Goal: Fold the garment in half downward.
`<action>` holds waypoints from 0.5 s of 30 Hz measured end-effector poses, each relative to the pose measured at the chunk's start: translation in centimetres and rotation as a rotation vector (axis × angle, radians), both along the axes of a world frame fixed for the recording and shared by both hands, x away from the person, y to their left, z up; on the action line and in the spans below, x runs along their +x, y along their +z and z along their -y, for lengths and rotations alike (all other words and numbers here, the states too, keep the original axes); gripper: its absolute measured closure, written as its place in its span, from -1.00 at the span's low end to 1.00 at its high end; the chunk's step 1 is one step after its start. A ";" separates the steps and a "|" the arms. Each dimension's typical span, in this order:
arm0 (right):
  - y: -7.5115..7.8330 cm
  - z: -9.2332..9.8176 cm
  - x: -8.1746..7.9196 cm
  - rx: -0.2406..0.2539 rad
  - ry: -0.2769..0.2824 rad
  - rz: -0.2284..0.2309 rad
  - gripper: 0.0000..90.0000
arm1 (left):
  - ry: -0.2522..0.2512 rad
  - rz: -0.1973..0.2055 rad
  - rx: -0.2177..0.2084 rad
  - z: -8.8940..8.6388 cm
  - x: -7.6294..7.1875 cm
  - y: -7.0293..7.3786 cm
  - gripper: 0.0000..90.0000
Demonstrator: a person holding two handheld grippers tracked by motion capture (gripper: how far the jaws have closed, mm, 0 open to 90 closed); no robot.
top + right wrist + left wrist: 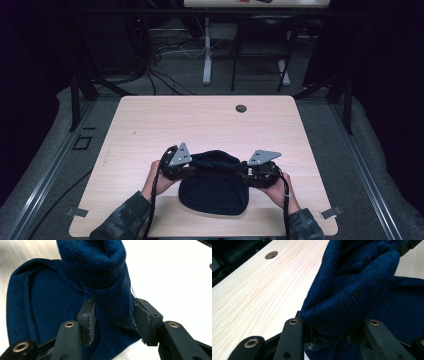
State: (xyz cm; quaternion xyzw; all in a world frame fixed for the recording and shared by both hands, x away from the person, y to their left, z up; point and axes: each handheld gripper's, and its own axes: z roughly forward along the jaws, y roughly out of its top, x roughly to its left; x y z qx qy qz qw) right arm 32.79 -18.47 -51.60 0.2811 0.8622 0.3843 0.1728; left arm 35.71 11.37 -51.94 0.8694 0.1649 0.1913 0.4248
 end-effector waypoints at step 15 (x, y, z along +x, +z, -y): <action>-1.4 -0.5 -1.1 -0.042 0.047 -0.013 0.36 | -0.040 -0.037 0.049 -0.3 -1.1 -1.2 0.45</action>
